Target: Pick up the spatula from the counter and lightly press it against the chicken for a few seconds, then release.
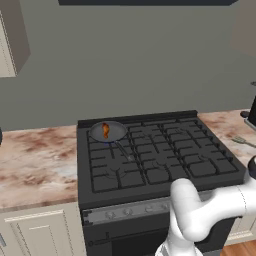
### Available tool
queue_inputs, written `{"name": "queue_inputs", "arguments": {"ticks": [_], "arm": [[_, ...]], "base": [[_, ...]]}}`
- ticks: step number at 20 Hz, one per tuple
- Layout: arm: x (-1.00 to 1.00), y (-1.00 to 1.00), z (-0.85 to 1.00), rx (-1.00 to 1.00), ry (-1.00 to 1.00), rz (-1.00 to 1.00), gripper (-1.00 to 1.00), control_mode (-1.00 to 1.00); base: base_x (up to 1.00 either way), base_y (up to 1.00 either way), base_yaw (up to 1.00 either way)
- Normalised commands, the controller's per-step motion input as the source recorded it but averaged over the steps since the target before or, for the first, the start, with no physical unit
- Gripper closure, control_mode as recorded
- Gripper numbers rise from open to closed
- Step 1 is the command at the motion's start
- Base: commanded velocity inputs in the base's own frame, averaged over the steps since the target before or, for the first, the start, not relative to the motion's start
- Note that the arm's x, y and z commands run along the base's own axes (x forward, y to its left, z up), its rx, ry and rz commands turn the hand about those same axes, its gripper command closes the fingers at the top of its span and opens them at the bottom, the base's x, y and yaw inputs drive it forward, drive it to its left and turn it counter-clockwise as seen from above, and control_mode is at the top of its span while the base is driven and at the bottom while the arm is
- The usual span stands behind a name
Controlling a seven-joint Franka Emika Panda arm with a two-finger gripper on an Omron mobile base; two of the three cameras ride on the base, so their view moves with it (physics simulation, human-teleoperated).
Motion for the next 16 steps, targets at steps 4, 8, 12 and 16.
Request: {"name": "queue_inputs", "arguments": {"ticks": [4, 8, 12, 16], "arm": [[-0.14, 0.05, 0.00, 0.07, 0.01, 0.09, 1.00, -1.00], [-0.18, 0.31, 0.16, 0.07, 0.00, 0.13, 1.00, -1.00], [-0.11, 0.61, 0.07, 0.02, -0.05, 0.13, 1.00, -1.00], [-0.24, 0.74, -0.06, 0.01, -0.22, 0.06, 1.00, -1.00]], "base": [[0.00, 0.00, 0.00], [0.00, 0.00, 0.00], [0.00, 0.00, 0.00], [0.00, 0.00, 0.00]]}}
